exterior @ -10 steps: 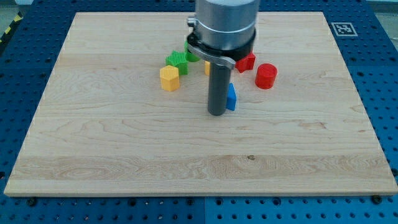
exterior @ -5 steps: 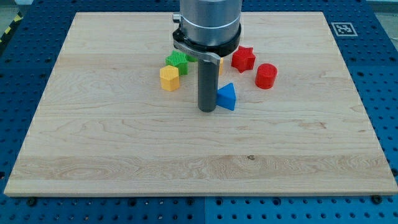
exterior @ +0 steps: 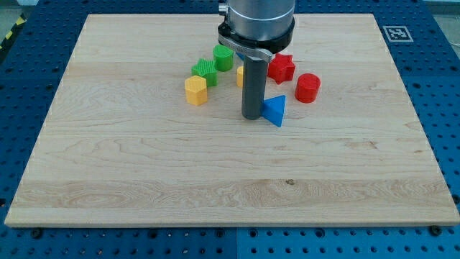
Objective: Push the blue triangle to the red circle
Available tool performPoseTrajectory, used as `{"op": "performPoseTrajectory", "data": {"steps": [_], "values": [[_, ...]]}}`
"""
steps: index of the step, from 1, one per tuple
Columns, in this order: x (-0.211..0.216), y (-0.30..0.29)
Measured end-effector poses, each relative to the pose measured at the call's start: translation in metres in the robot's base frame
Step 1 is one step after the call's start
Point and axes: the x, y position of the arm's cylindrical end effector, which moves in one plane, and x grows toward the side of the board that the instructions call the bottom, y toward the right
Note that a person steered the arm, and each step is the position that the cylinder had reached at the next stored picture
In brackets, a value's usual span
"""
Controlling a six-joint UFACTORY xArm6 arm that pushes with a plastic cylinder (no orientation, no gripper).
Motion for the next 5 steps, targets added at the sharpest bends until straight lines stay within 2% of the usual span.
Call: {"op": "performPoseTrajectory", "data": {"steps": [5], "values": [[0.001, 0.073]]}}
